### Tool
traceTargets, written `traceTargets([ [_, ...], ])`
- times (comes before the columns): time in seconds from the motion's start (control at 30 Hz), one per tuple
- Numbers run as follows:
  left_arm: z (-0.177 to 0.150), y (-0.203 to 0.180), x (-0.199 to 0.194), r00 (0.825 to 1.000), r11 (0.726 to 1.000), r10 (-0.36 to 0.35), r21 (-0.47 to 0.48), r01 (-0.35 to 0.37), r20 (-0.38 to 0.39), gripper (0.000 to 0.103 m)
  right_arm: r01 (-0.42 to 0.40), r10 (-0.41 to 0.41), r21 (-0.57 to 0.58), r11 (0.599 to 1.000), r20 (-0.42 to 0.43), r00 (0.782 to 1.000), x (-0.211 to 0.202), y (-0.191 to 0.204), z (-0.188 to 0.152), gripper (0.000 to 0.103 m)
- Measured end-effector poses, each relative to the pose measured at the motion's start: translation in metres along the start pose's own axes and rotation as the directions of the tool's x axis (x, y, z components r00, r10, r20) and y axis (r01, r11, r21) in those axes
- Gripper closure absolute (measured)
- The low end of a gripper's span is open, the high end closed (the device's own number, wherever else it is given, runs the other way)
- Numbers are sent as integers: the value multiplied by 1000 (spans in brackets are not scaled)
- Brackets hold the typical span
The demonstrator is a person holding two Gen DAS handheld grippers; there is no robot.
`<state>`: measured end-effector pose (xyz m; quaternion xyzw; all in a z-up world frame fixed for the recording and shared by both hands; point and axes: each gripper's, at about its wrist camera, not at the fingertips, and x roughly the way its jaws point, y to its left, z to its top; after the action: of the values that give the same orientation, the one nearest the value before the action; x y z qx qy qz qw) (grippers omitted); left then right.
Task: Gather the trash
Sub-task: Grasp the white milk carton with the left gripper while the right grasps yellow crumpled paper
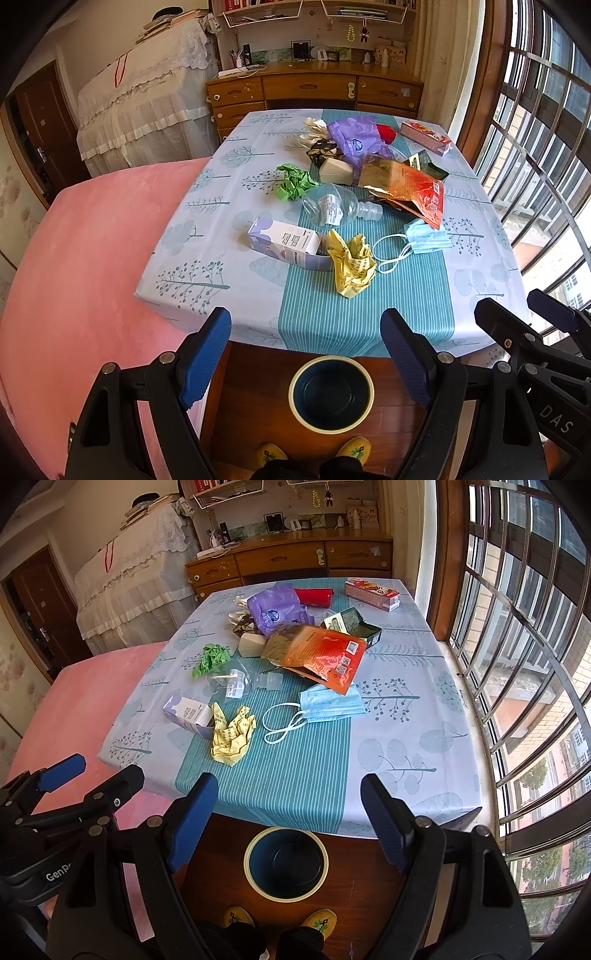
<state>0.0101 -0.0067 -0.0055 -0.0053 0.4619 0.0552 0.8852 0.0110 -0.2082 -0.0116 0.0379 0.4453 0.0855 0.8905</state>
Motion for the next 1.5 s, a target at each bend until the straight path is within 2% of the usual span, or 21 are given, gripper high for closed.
traceTargets([
  [0.27, 15, 18, 7, 1000, 1000, 4, -16, -4, 10, 18, -11, 11, -1, 1000, -17, 1000, 19, 13, 13, 25],
  [0.4, 37, 36, 20, 1000, 999, -5, -33, 6, 28, 18, 9, -9, 1, 1000, -30, 1000, 35, 23, 27, 26],
  [0.5, 61, 56, 38, 999, 1000, -18, -23, 18, 33, 18, 34, -33, 51, 998, -27, 999, 48, 26, 41, 26],
  [0.7, 112, 98, 81, 998, 992, -68, 104, 67, 5, 18, 84, -67, 172, 982, -100, 993, 94, 38, 65, 28],
  [0.83, 134, 117, 119, 992, 965, -114, 232, 123, -50, 18, 120, -79, 240, 963, -177, 981, 133, 48, 66, 29],
  [0.93, 141, 116, 146, 982, 924, -155, 336, 183, -108, 18, 144, -77, 277, 950, -238, 968, 161, 55, 58, 32],
  [1.0, 141, 108, 161, 975, 883, -171, 418, 215, -140, 18, 155, -68, 311, 938, -271, 960, 177, 58, 53, 35],
  [1.07, 138, 97, 175, 968, 831, -185, 499, 246, -170, 18, 166, -70, 329, 930, -285, 956, 189, 62, 48, 37],
  [1.2, 133, 76, 192, 956, 720, -211, 630, 293, -204, 18, 205, -101, 317, 926, -314, 944, 207, 72, 39, 60],
  [1.27, 132, 67, 199, 948, 668, -224, 672, 320, -228, 18, 209, -100, 351, 913, -303, 948, 209, 72, 36, 61],
  [1.5, 130, 38, 212, 900, 497, -259, 751, 435, -350, 18, 217, -94, 480, 850, -268, 959, 200, 61, 27, 63],
])
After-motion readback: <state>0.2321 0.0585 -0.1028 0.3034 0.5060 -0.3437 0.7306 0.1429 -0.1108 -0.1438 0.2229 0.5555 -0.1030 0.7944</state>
